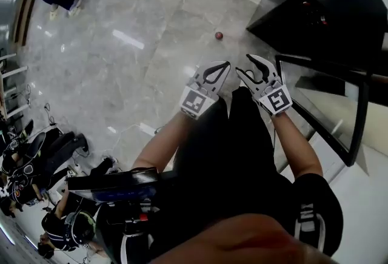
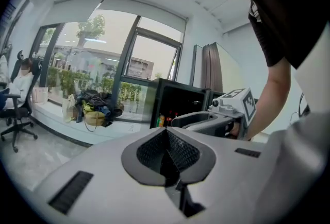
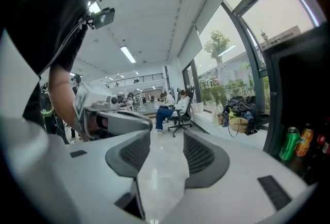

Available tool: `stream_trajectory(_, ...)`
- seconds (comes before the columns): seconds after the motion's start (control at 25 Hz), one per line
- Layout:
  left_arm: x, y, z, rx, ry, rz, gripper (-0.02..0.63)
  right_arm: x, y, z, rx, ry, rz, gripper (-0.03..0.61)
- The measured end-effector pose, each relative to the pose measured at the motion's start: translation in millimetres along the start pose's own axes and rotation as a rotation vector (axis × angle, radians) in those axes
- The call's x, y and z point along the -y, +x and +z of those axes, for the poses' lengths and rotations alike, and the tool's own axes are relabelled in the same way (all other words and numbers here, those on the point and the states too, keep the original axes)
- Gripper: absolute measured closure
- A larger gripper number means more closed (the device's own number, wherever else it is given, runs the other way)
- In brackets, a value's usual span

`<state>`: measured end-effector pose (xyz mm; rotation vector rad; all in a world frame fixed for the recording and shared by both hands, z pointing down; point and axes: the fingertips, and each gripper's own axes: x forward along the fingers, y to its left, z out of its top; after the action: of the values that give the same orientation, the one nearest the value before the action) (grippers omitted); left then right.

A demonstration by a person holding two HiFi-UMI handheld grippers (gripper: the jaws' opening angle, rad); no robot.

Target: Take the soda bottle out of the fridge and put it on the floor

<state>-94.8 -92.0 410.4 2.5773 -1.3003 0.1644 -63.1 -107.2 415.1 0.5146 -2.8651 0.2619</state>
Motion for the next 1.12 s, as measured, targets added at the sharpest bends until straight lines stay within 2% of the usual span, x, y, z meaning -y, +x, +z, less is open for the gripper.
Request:
stream_trajectory(0.16, 46, -29, 53, 0.000, 0.014, -0.055, 0.612, -37, -53, 63, 0.062, 0.022, -0.009, 0.469)
stream_trajectory(0.32, 65, -40, 100, 0.012, 0.033, -0.122, 0.612, -44, -76, 107, 0.067, 0.028, -0.012, 0.564)
stream_trajectory(0.6, 75, -52, 167, 0.079, 0.074, -0.139, 0.612, -54, -92, 177, 0.114, -0.068, 0.015, 0.568)
stream_trajectory(0.72, 85, -55, 176, 0.099, 0.085, -0.132, 0.612, -62, -105, 188, 0.144, -0.080, 0.012, 0.568)
stream_trajectory(0.88, 87, -34, 178, 0.098, 0.092, -0.139, 0.612, -47, -106, 186, 0.164, -0.065, 0.011, 0.568)
stream_trajectory(1.12, 88, -48, 207, 0.111, 0.106, -0.158, 0.612, -60, -103, 212, 0.163, -0.077, -0.009, 0.568)
